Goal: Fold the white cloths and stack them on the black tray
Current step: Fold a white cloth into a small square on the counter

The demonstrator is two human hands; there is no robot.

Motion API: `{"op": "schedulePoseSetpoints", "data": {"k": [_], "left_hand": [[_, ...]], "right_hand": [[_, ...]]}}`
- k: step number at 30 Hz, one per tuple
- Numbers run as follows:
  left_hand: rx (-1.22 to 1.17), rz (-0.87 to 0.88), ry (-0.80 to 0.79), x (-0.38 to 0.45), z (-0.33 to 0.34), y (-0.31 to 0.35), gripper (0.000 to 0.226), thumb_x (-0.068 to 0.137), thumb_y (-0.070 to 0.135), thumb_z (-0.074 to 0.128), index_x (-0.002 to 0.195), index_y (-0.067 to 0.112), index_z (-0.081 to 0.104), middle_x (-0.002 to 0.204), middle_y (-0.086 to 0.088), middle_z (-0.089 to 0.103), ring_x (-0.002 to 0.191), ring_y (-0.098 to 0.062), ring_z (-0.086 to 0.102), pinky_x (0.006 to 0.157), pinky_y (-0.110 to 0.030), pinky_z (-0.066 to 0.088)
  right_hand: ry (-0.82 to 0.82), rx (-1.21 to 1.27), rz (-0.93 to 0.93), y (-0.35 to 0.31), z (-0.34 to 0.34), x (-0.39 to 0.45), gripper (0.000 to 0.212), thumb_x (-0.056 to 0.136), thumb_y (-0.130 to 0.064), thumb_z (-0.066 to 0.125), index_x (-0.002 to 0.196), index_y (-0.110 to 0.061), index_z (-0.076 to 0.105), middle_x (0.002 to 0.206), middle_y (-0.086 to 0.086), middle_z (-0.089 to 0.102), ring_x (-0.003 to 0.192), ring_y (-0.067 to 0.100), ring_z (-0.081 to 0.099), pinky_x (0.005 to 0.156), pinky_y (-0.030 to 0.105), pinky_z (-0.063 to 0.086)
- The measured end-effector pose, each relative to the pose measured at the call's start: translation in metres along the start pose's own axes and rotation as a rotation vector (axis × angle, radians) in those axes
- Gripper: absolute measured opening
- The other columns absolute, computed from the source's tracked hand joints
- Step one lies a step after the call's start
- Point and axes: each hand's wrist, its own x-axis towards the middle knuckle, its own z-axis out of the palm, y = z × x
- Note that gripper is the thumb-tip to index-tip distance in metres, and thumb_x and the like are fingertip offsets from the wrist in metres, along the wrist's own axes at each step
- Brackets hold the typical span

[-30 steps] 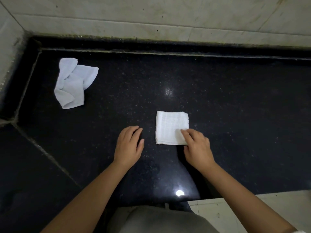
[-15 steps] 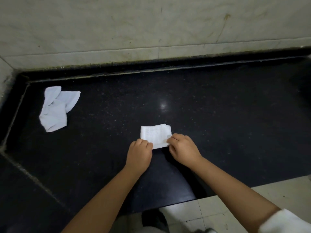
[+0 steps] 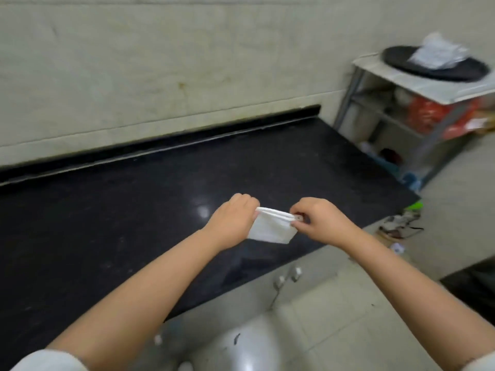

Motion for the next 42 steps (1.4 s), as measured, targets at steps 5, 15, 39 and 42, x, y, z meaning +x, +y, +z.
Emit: {"op": "schedulePoseSetpoints", "data": {"k": [5,15,39,42], "left_hand": [[-0.02,0.122,-0.025,0.092,-0.022,0.089,0.027,0.101,0.025,0.029,0.11,0.008,0.048,0.11,-0.007,0.049,0.102,-0.024,0.044,0.084,-0.036,0.041],[0.193,0.448,0.247,0.308,-0.053,0.153,0.02,0.076,0.027,0.05,0.073,0.013,0.063,0.069,-0.005,0.059,0.059,-0.026,0.061,0.04,-0.027,0.048],[0.482,-0.193,0.449,0.808,-0.163,0.315,0.024,0.091,0.004,0.042,0.113,0.006,0.05,0.116,-0.014,0.049,0.114,-0.033,0.045,0.081,-0.039,0.041],[0.537,-0.294,0.474,0.85,-0.164,0.326,0.027,0.089,0.002,0.044,0.116,0.005,0.048,0.119,-0.016,0.048,0.114,-0.033,0.044,0.08,-0.038,0.04]], "right_hand": [[0.003,-0.163,0.082,0.089,-0.065,-0.04,0.018,0.086,-0.021,0.056,0.101,-0.014,0.061,0.1,0.003,0.063,0.096,0.022,0.058,0.079,0.032,0.042],[0.111,-0.303,0.122,0.261,-0.196,-0.013,0.019,0.086,-0.012,0.052,0.1,-0.007,0.063,0.107,0.011,0.054,0.1,0.025,0.054,0.083,0.032,0.041],[0.356,-0.373,0.072,0.684,-0.466,0.23,0.018,0.075,0.0,0.05,0.078,-0.018,0.047,0.086,0.008,0.056,0.081,0.027,0.051,0.064,0.028,0.034],[0.486,-0.321,-0.013,0.726,-0.474,0.262,0.019,0.074,0.0,0.05,0.078,-0.019,0.048,0.096,0.013,0.06,0.092,0.031,0.055,0.066,0.028,0.032]]}}
